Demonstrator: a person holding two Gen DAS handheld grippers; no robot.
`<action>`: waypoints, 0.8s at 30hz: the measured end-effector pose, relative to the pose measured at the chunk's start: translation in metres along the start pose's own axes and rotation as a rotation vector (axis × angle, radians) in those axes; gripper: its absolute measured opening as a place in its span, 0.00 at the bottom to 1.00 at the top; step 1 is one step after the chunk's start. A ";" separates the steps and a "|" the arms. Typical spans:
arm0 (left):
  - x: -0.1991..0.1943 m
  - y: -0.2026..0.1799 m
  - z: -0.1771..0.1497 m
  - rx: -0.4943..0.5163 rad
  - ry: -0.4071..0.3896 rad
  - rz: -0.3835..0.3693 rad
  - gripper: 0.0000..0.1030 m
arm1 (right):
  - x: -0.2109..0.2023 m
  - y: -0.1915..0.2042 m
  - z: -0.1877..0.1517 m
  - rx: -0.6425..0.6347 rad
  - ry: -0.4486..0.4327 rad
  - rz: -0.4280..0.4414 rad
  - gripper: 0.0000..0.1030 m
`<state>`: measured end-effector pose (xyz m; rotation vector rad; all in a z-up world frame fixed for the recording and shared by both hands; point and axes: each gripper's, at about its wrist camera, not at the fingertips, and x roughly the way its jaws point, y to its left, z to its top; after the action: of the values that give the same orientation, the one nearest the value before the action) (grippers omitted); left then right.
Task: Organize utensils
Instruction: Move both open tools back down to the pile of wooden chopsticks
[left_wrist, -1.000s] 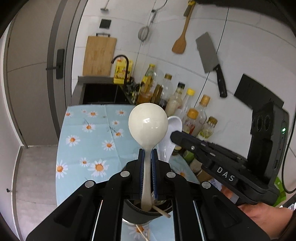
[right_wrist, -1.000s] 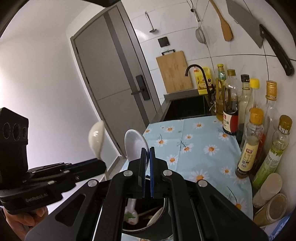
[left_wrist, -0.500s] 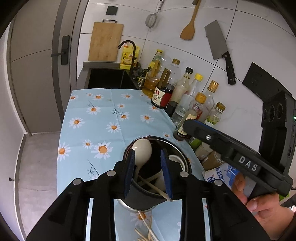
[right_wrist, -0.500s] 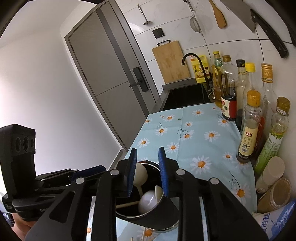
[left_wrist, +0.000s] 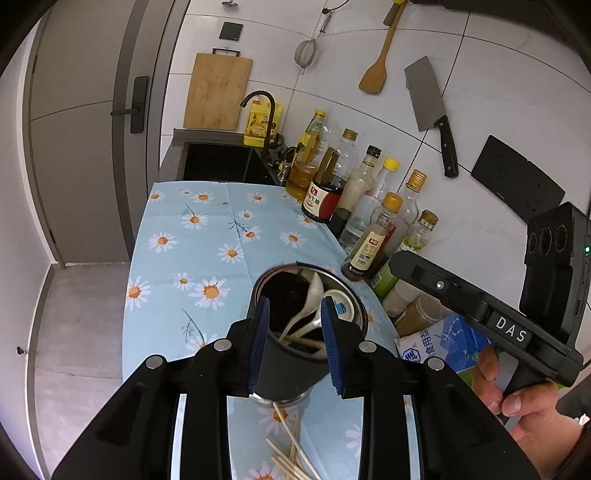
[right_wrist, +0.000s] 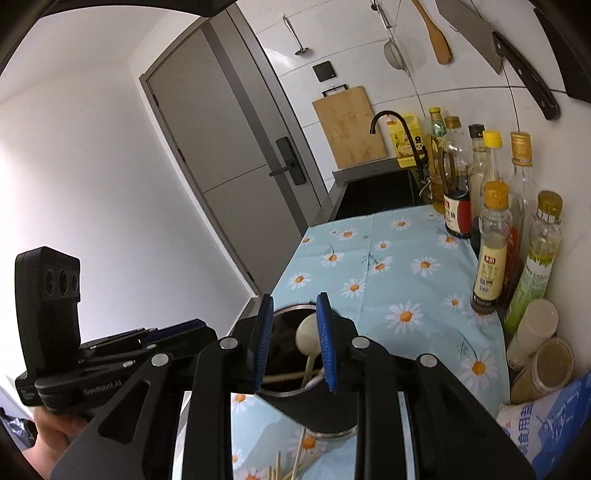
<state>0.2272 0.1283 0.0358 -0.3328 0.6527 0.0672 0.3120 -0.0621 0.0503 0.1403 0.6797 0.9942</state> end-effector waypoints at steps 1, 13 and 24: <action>-0.002 0.000 -0.002 -0.002 0.001 0.000 0.27 | -0.002 0.001 -0.002 0.000 0.005 0.000 0.25; -0.017 0.011 -0.039 -0.049 0.044 0.015 0.27 | -0.015 0.012 -0.046 -0.056 0.124 0.035 0.25; -0.008 0.028 -0.099 -0.130 0.177 0.024 0.27 | 0.010 -0.006 -0.107 0.007 0.341 0.032 0.27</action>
<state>0.1580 0.1233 -0.0410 -0.4602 0.8295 0.1045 0.2570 -0.0778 -0.0414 -0.0140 0.9946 1.0571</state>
